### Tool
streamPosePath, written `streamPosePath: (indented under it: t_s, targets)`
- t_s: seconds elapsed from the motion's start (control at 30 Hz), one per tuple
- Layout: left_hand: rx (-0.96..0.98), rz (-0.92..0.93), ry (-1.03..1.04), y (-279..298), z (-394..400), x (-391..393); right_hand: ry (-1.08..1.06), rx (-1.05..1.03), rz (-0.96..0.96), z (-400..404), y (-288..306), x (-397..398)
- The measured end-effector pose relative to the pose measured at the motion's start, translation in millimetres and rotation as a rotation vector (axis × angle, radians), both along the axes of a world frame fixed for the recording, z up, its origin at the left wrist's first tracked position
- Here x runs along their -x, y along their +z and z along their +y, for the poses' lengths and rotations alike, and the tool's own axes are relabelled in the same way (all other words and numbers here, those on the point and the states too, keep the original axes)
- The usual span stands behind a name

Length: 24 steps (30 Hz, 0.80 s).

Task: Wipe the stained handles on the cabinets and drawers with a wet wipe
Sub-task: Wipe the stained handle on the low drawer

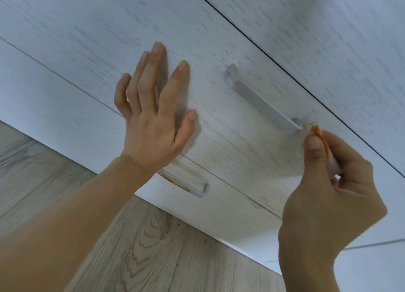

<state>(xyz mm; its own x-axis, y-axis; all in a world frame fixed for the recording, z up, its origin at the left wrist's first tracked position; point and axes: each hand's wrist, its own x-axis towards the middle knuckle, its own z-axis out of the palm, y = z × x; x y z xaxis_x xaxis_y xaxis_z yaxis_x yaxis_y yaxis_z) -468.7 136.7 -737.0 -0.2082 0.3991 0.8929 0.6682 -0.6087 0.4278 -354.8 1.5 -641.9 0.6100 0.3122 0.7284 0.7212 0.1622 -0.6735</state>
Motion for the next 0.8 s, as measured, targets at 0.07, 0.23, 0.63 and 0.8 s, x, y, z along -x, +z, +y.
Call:
streamPosePath:
  t_s: [0.07,0.23,0.63,0.8]
  targets:
    - [0.009,-0.014,-0.007,2.4,-1.6,-1.5,0.045,-0.019,0.057,2.2,2.8,2.5]
    - [0.026,-0.001,-0.021,2.1,-3.7,0.3,0.175,-0.014,0.207,5.2,3.6,7.0]
    - [0.036,0.060,-0.031,-0.6,-3.5,11.0,0.101,-0.001,-0.656,36.7,13.8,55.0]
    - [0.020,0.073,-0.016,-2.2,-1.6,11.1,0.021,-0.022,-0.679,38.8,10.6,48.7]
